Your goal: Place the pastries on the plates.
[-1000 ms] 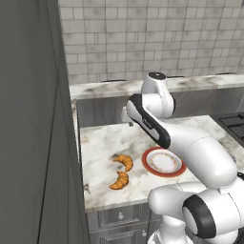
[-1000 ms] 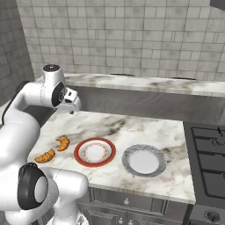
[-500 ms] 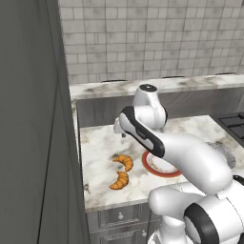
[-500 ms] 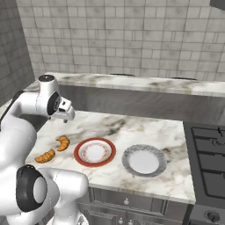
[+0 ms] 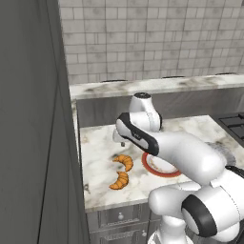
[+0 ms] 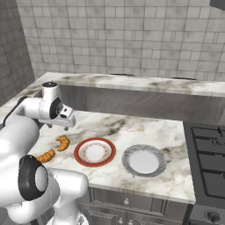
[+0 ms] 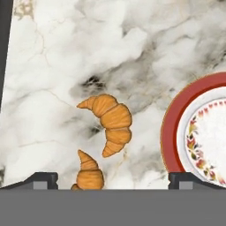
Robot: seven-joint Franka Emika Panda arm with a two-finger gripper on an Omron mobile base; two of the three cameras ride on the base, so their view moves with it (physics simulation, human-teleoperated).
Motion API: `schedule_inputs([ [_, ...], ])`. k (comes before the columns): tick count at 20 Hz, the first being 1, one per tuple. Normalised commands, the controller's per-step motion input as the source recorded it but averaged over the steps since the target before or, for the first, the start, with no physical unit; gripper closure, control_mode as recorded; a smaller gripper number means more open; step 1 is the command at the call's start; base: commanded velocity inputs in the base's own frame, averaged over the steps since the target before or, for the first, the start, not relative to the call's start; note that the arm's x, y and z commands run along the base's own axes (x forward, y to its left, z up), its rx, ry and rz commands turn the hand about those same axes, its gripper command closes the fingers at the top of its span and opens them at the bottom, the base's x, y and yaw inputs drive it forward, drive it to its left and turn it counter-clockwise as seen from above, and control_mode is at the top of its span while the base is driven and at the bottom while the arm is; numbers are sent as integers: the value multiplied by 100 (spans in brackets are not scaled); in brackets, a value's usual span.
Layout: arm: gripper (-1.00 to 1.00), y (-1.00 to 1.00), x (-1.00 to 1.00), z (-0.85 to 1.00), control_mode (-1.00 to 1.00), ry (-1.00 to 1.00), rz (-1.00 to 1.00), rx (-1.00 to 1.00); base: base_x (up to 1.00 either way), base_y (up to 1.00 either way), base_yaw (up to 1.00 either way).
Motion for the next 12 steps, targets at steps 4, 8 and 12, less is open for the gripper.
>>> schedule_inputs([
  [4,-100,3,0,-40,-100,-3,6,-13,0,0,0],
  [8,-100,0,0,-19,-100,0,6,-2,0,0,0],
  [12,-100,0,0,-15,-100,-1,5,0,0,0,0],
])
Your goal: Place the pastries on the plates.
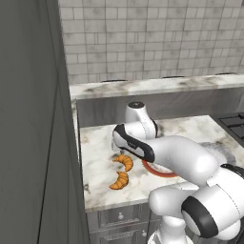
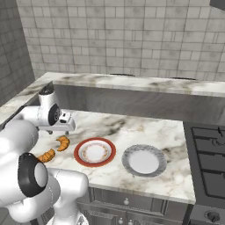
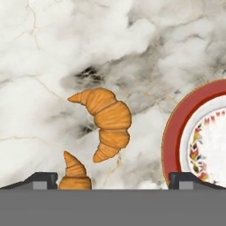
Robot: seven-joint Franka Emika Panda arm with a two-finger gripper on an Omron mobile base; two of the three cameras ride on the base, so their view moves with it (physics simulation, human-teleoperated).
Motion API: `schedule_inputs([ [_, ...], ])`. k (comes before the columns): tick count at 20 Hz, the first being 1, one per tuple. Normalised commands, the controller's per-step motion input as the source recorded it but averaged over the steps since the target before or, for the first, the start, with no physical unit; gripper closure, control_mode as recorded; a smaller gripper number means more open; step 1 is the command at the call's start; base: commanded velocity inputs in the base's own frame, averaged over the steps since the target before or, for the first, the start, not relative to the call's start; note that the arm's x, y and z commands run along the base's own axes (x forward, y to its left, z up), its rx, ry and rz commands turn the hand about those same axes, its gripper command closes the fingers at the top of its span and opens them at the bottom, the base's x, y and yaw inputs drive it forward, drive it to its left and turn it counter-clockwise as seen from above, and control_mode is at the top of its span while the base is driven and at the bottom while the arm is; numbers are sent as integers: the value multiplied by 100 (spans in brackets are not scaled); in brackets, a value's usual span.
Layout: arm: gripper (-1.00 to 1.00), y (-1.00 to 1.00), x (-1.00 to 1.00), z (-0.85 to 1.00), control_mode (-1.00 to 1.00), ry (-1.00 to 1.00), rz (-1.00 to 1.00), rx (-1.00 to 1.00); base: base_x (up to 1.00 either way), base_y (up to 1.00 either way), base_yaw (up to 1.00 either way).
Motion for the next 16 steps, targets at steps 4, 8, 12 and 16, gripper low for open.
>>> schedule_inputs([
  [4,-100,0,9,-28,-100,-3,5,0,0,0,0],
  [8,-100,0,7,-29,-100,0,4,0,0,0,0],
  [12,-100,3,0,-32,-100,0,3,0,0,0,0],
  [16,-100,1,0,-29,-100,-2,3,0,0,0,0],
])
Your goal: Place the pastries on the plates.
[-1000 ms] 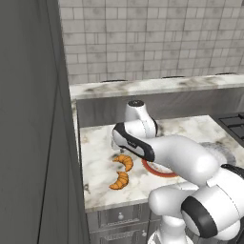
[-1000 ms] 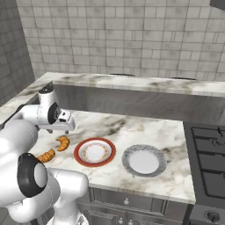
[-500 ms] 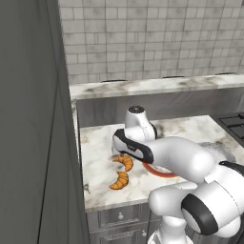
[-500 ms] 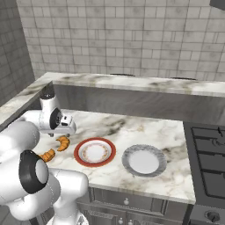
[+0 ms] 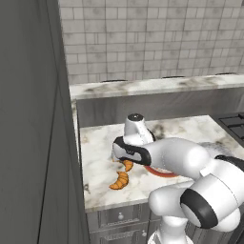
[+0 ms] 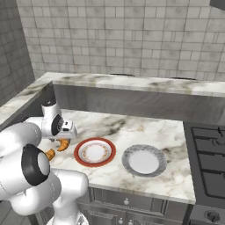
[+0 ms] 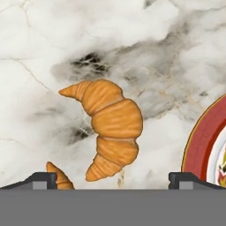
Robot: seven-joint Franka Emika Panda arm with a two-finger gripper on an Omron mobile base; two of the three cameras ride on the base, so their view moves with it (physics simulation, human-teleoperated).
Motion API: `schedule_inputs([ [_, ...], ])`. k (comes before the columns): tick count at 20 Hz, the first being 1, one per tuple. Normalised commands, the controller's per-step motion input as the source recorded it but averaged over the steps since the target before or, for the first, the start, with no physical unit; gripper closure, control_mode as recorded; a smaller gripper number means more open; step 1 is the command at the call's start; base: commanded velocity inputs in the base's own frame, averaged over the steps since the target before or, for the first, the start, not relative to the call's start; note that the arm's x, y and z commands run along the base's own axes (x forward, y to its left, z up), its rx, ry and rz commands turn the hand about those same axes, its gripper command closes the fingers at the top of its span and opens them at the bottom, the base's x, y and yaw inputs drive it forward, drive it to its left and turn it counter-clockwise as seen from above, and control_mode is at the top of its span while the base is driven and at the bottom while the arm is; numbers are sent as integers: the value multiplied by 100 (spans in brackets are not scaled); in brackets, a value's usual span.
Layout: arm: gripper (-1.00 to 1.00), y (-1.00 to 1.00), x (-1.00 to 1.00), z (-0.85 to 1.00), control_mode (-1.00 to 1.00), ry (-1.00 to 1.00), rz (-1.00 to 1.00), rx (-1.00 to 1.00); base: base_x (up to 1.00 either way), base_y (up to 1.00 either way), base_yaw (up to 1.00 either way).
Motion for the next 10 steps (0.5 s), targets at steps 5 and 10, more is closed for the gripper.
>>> schedule_inputs([
  [5,-100,0,4,-18,-100,-1,1,-2,0,0,0],
  [10,-100,0,10,-7,-100,0,2,-1,0,0,0],
])
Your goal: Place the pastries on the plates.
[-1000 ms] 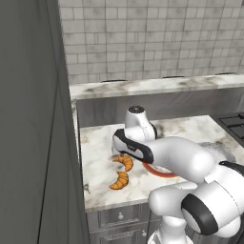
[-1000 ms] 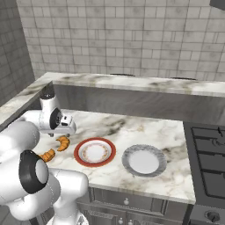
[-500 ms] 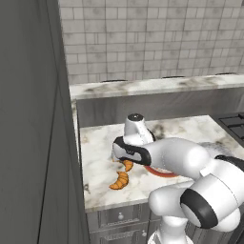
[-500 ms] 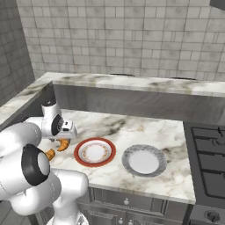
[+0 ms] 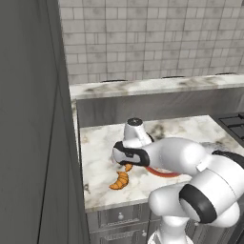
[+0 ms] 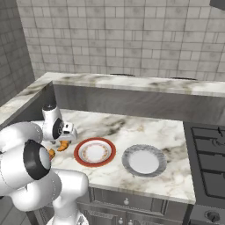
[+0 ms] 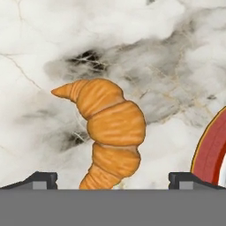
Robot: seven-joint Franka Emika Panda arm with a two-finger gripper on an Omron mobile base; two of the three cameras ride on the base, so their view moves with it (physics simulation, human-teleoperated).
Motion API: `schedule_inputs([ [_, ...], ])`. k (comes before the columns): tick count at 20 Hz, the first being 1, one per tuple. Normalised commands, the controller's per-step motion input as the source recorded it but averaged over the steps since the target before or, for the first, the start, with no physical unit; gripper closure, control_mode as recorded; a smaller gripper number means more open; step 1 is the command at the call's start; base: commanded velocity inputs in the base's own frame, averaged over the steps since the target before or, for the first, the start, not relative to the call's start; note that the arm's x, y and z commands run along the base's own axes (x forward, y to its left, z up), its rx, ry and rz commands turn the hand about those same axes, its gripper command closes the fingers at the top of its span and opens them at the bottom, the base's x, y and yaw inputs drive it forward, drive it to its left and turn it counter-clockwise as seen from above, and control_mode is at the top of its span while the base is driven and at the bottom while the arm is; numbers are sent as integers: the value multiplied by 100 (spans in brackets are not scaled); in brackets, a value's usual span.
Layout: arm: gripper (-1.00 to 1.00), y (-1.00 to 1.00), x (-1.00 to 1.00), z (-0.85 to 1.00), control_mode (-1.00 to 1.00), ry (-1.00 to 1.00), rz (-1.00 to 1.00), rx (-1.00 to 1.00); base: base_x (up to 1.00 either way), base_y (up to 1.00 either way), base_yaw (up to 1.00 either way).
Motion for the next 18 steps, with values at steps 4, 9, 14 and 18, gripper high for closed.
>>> schedule_inputs([
  [4,-100,0,22,-5,-100,0,1,0,0,0,0],
  [9,-100,0,15,-18,-100,0,1,0,0,0,0],
  [14,-100,6,3,-16,-100,0,1,0,0,0,0],
  [18,-100,5,6,-4,-100,0,1,0,0,0,0],
])
